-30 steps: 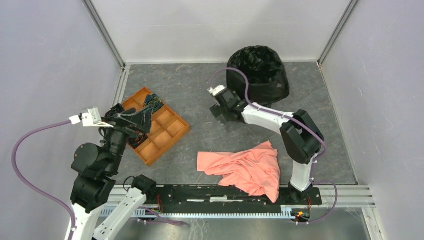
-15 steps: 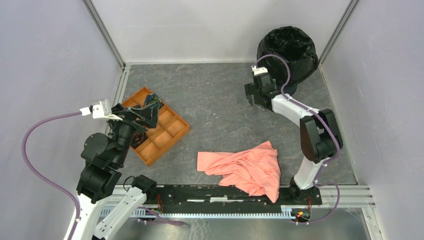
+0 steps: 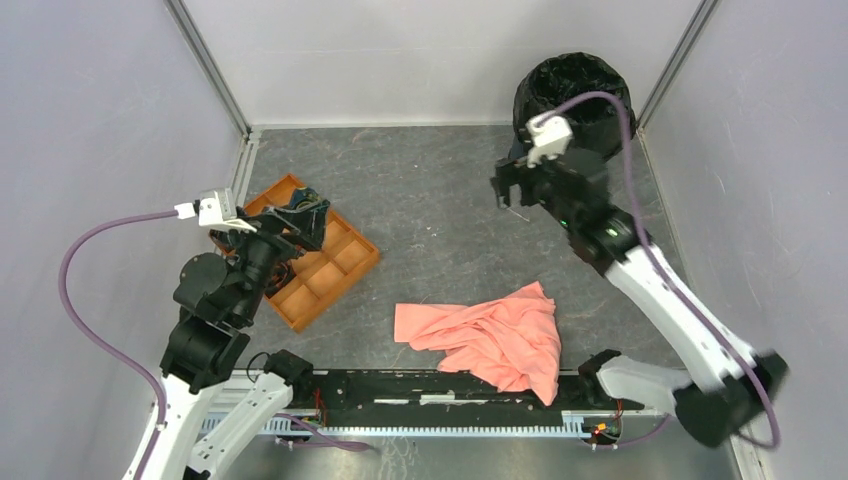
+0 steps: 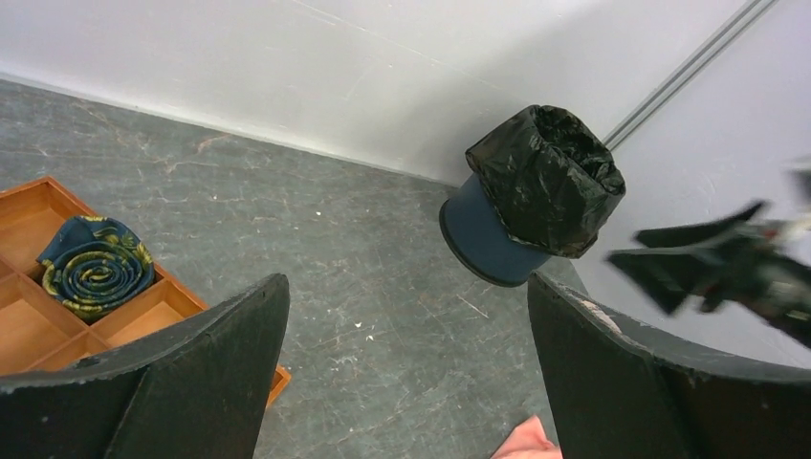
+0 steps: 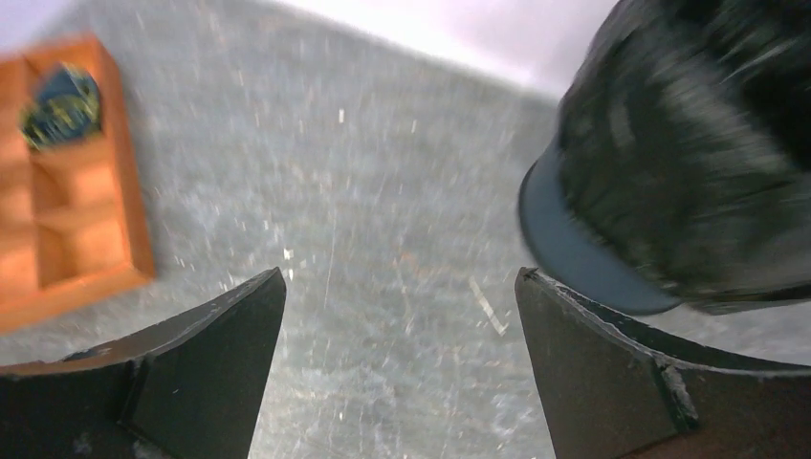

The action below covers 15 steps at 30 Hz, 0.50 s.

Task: Put the trash bags into the trash bin

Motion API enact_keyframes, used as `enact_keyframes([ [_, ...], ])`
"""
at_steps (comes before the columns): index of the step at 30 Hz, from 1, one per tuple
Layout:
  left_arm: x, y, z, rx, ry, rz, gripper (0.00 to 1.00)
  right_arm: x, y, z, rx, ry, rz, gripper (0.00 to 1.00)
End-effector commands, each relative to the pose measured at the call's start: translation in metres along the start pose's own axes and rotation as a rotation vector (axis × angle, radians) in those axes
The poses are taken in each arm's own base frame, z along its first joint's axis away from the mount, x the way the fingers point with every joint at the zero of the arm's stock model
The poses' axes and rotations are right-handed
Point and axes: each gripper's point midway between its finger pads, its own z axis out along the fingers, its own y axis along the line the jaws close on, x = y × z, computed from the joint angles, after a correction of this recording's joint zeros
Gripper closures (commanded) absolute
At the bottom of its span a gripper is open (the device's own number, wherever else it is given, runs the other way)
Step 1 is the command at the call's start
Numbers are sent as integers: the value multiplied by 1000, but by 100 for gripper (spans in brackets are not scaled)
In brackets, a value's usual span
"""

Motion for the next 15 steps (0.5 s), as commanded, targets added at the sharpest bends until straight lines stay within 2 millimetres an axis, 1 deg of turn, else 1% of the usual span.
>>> enact_keyframes([
  [1,-31,-14,-1,38,-74,21,0,-71,-24,-86,71,-242,-49,2],
  [2,-35,-16,-1,41,-86,22,0,-84,-30,-106,92,-291,-48,2],
  [4,-41,-20,-1,46,-96,26,0,-101,-41,-140,135,-365,-39,2],
  [6,-48,-22,-1,49,-104,28,0,-111,-52,-168,189,-419,-15,2],
  [8,-53,-24,-2,48,-113,27,0,-115,-66,-192,256,-452,8,2],
  [11,-57,-26,-4,51,-119,11,0,-114,-79,-210,325,-461,22,2],
  [15,-52,-26,-3,52,-104,-13,0,-110,-89,-220,380,-470,38,2],
])
